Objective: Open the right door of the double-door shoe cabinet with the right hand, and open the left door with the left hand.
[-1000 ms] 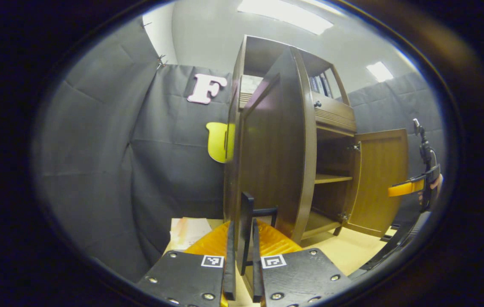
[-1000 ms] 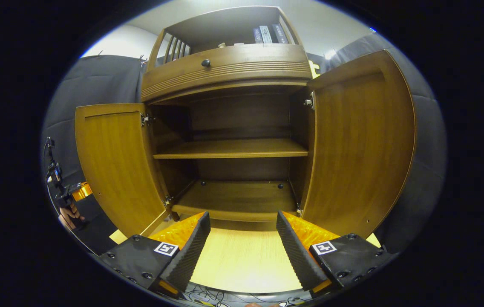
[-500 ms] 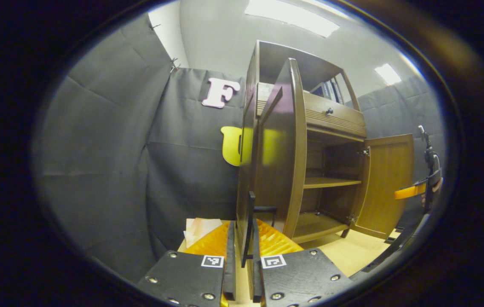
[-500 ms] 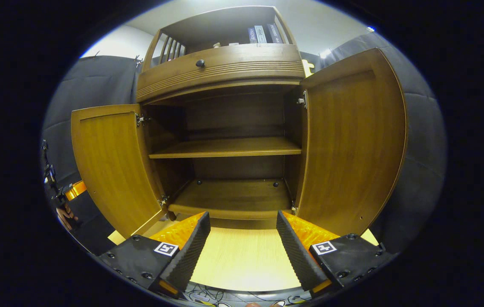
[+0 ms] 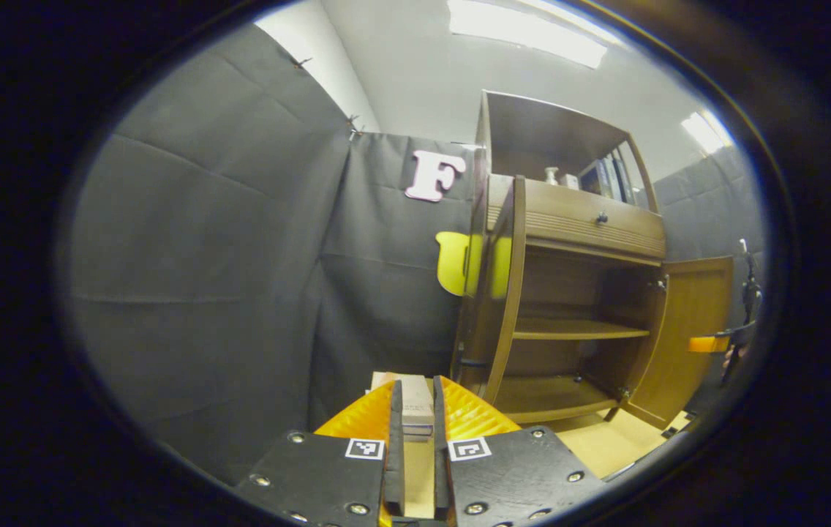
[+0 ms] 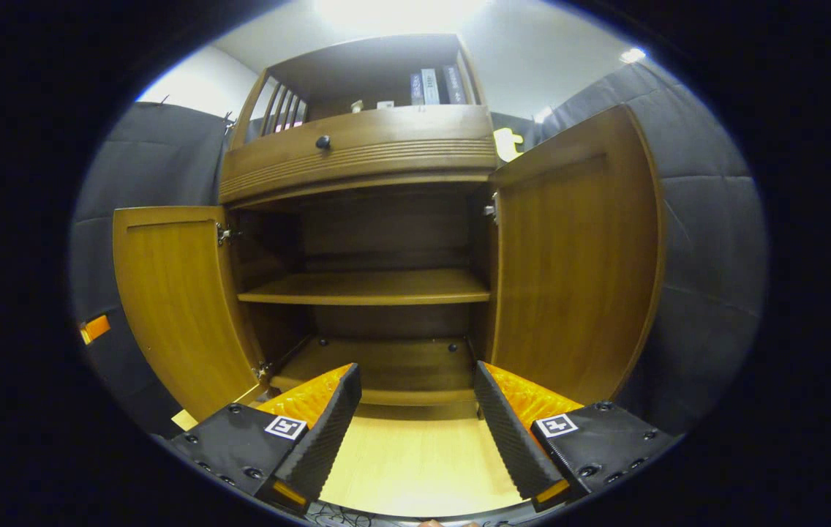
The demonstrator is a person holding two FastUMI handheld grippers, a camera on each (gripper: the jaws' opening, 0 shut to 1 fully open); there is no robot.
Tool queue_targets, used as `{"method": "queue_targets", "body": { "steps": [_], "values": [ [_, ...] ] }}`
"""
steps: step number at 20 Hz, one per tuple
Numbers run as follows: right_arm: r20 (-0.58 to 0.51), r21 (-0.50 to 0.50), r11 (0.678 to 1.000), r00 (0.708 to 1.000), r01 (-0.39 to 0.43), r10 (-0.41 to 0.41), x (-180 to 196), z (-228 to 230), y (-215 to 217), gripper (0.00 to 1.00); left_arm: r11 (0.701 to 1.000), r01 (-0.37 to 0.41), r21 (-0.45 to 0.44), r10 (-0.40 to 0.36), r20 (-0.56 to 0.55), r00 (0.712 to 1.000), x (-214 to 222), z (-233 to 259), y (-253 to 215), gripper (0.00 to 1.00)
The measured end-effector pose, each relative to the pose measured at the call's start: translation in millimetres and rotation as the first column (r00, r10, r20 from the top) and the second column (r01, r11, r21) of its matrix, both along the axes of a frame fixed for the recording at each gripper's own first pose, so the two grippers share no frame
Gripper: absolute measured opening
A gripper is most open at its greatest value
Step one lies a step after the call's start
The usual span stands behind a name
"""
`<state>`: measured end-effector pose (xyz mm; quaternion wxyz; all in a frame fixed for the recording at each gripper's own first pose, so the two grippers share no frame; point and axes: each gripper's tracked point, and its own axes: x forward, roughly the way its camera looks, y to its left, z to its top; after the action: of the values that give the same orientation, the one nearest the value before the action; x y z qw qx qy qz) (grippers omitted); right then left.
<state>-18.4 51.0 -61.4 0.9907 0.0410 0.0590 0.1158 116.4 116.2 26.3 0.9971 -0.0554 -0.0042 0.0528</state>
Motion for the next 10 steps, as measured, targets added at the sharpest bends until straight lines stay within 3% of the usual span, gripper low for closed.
{"method": "queue_targets", "body": {
  "steps": [4, 10],
  "values": [
    [0.01, 0.024, 1.0, 1.0, 0.005, -0.005, -5, 6, -20, 0.93, 0.999, -0.047, -0.018, 0.048, 0.054, 0.997, -2, 25, -6, 0.18],
    [0.049, 0.007, 1.0, 0.999, -0.008, 0.008, -16, 17, -50, 0.93, 0.999, -0.016, 0.029, 0.013, 0.091, 0.996, 7, 43, -31, 0.69]
  ]
}}
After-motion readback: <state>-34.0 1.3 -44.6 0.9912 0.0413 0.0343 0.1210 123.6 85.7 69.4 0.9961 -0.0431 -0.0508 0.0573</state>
